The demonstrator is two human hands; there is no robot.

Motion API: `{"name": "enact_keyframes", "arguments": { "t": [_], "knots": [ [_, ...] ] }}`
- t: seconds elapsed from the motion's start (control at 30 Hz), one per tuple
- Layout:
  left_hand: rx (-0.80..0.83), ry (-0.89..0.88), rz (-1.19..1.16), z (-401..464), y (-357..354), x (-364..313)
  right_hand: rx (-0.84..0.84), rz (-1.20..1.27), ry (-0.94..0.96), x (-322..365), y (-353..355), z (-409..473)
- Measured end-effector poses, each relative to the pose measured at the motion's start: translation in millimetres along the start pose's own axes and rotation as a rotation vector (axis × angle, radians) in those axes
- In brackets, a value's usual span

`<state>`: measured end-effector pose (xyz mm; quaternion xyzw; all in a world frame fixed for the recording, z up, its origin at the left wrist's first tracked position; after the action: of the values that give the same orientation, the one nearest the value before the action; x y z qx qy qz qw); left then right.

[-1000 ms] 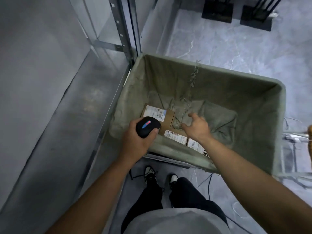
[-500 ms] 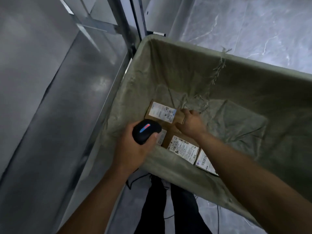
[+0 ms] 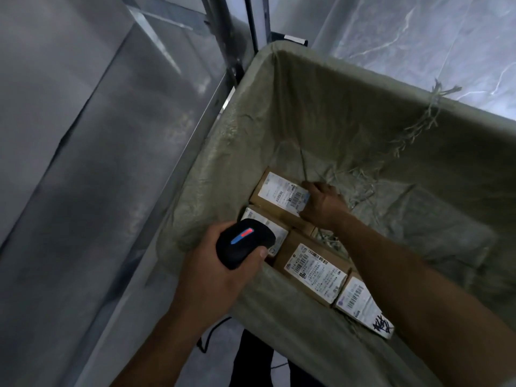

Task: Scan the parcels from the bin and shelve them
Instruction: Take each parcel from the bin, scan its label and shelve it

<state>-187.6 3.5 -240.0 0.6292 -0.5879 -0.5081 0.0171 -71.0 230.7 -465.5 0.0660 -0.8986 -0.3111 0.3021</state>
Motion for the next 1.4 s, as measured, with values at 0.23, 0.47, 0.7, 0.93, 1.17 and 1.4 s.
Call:
{"name": "enact_keyframes", "arguments": {
  "t": [0.23, 0.47, 0.7, 0.93, 1.17, 1.4],
  "knots": [
    [-0.015, 0.039, 0.008, 1, 2, 0, 0.011, 0.053, 0.061, 4, -4, -5],
    [-0.036, 0.035, 0.024, 1, 2, 2, 0.018, 0.169, 0.277, 2, 6, 0],
    [-0.052, 0.016, 0.025, -4, 7, 0, 0.081, 0.156, 0.291, 16, 26, -12],
    [-0.066, -0.017, -0.019, -22, 20, -20, 0.066, 0.274, 0.181, 23, 72, -69],
    [-0.16, -0.074, -0.053, -57, 50, -47, -0.057, 0.455, 0.233, 52, 122, -135],
    [-0.282, -0.078, -0.124, -112, 84, -49, -0.092, 0.701, 0.336, 95, 147, -193]
  ]
}}
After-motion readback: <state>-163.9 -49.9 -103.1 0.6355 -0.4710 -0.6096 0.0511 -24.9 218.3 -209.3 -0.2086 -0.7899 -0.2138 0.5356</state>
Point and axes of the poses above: each hand's wrist, its own z-axis towards the middle knuckle, its own y-axis out of the back of the hand, x = y × z, the point moved 7 cm from there along z, towards the middle knuckle, and after that the axes turned 13 degrees about z, right-handed, at the moved point
